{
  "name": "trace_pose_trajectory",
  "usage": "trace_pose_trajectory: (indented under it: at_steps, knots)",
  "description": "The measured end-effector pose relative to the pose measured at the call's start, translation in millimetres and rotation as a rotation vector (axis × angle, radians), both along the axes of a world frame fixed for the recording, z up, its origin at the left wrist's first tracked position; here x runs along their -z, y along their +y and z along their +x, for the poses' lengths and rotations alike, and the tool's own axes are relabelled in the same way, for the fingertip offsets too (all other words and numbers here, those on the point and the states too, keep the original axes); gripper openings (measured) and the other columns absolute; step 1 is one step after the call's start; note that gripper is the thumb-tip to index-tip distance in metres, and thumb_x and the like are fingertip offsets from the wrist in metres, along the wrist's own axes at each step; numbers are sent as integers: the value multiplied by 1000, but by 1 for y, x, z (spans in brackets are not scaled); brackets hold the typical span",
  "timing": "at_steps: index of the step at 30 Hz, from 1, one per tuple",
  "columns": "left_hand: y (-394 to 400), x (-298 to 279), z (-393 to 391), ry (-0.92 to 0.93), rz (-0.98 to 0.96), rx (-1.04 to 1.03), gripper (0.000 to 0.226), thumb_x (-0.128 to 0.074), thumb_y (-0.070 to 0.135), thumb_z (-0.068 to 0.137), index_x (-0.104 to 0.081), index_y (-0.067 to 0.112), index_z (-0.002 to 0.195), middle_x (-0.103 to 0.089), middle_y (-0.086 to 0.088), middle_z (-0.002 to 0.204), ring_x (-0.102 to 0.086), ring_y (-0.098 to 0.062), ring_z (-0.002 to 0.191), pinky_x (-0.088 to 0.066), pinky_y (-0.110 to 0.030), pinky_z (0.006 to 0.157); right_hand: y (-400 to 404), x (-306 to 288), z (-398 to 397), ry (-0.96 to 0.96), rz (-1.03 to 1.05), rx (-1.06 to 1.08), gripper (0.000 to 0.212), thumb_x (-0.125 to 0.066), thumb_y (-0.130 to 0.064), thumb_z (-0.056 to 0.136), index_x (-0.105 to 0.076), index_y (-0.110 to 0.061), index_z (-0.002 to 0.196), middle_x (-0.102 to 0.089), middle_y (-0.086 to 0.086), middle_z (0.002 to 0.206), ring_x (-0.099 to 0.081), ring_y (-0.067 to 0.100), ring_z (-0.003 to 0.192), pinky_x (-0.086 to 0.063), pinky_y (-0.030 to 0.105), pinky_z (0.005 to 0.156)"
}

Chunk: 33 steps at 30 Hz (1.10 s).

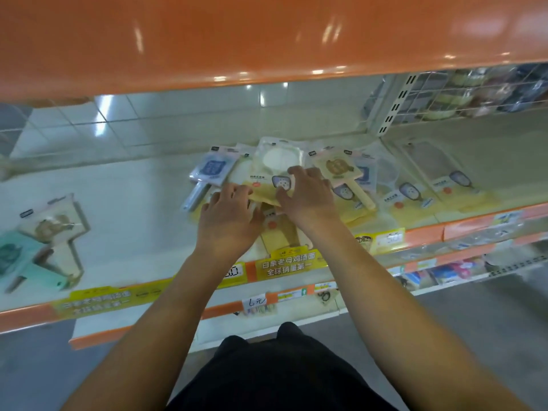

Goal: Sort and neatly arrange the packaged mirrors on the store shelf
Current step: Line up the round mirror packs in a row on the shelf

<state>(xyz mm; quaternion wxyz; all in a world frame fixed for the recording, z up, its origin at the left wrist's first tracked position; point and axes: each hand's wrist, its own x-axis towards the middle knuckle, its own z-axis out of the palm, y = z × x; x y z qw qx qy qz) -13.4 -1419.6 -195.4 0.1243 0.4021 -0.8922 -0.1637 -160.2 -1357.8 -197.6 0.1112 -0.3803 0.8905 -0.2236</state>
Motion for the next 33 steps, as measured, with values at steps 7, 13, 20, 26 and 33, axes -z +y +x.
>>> trace_pose_trajectory:
  at_steps: [7,13,20,26,33]
  knots:
    - [-10,-1,-3,-31,22,-104,37,-49,40,92,-50,21,124,-50,-4,127,-49,-26,118,-40,-42,95,-50,3,-7,51,37,-2,56,-45,-56,92,-40,-23,138,-35,14,138,-39,42,119,-37,48,93]
    - [-11,-3,-3,-17,25,-136,37,-50,38,91,-52,20,124,-50,-3,126,-48,-24,116,-39,-39,92,-78,7,-3,106,312,10,80,-35,-76,86,-23,-29,149,-10,29,157,-31,55,129,-31,58,102]
    - [-12,2,0,-1,13,-129,38,-48,39,92,-53,17,123,-50,-5,125,-49,-26,115,-40,-39,90,-81,15,-9,101,328,-10,53,-45,-58,86,-44,-31,132,-32,25,144,-34,51,121,-30,58,99]
    - [-13,5,0,8,21,-129,36,-49,39,92,-53,19,121,-51,-3,123,-48,-25,116,-40,-39,91,-67,18,-17,92,144,-56,35,-50,-38,91,-51,-26,123,-47,11,120,-39,39,106,-35,47,89]
    - [-13,6,1,20,40,-115,36,-50,36,91,-52,20,122,-49,-2,126,-47,-24,118,-40,-39,94,-46,23,-29,75,-21,-91,29,-49,-31,92,-56,-28,121,-49,8,128,-46,37,107,-34,40,90]
